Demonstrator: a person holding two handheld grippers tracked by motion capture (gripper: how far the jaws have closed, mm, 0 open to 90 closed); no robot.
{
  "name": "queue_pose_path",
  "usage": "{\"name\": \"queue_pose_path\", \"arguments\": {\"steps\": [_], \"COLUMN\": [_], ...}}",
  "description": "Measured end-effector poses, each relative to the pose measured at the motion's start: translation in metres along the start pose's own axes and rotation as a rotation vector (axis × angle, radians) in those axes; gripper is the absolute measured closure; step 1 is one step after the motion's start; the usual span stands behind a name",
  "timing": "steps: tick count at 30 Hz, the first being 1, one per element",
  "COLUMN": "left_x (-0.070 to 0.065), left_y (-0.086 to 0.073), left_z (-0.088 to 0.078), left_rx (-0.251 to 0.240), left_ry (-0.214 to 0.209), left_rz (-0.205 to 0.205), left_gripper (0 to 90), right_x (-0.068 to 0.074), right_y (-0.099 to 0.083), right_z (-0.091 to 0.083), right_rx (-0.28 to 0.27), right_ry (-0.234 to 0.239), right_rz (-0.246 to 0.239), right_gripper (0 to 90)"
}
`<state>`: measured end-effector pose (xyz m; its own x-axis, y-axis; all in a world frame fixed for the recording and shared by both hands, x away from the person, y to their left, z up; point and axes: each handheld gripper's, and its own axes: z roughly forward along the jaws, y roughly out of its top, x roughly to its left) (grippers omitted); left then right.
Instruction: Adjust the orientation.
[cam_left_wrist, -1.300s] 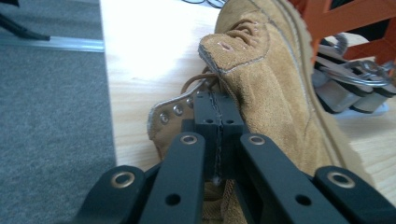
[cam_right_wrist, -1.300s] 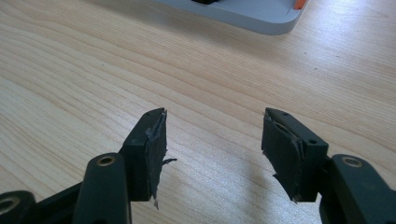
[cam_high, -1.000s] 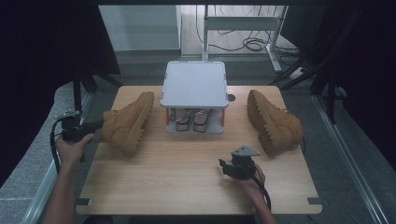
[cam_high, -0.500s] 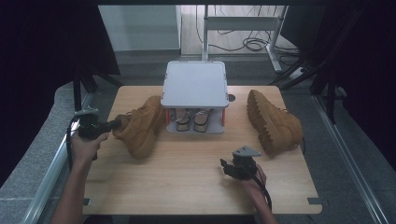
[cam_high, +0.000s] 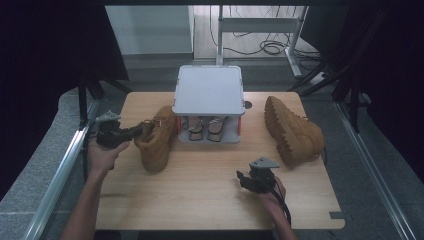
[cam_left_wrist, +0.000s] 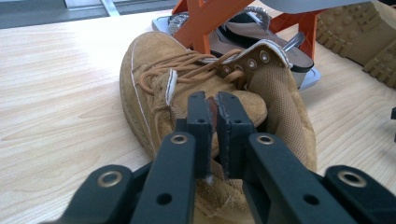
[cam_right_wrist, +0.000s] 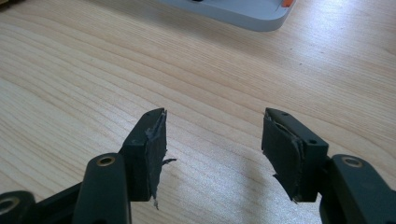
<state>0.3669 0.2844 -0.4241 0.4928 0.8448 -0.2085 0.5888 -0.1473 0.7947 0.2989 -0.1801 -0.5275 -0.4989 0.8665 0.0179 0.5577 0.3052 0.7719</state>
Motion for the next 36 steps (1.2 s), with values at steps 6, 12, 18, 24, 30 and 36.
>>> {"name": "queue_pose_path", "arguments": {"steps": [6,12,18,24,30,36], "left_x": [-0.003,-0.002,0.003,0.006,0.004,0.009], "left_y": [0.003,0.012,0.015,0.014,0.016,0.011], "left_z": [-0.009,-0.008,0.02,0.041,0.041,0.039], "left_rx": [-0.033,-0.008,0.088,0.164,0.177,0.133], "left_ry": [0.073,0.159,0.165,0.156,0.162,0.131], "left_rz": [-0.013,-0.026,-0.05,-0.074,-0.078,-0.131], "left_gripper": [71.3,58.6,54.3,56.4,74.1,78.1], "right_x": [0.0,0.002,0.003,0.002,0.003,0.003], "right_y": [0.0,-0.001,-0.001,-0.001,-0.002,-0.001], "right_z": [0.0,0.002,0.003,0.003,0.004,0.004], "right_rx": [0.004,0.006,0.011,0.01,0.015,0.014], "right_ry": [-0.005,-0.005,-0.01,-0.014,-0.016,-0.02], "right_rz": [-0.003,-0.008,-0.016,-0.016,-0.018,-0.021], "right_gripper": [40.3,40.3,40.2,40.1,40.1,40.1]}}
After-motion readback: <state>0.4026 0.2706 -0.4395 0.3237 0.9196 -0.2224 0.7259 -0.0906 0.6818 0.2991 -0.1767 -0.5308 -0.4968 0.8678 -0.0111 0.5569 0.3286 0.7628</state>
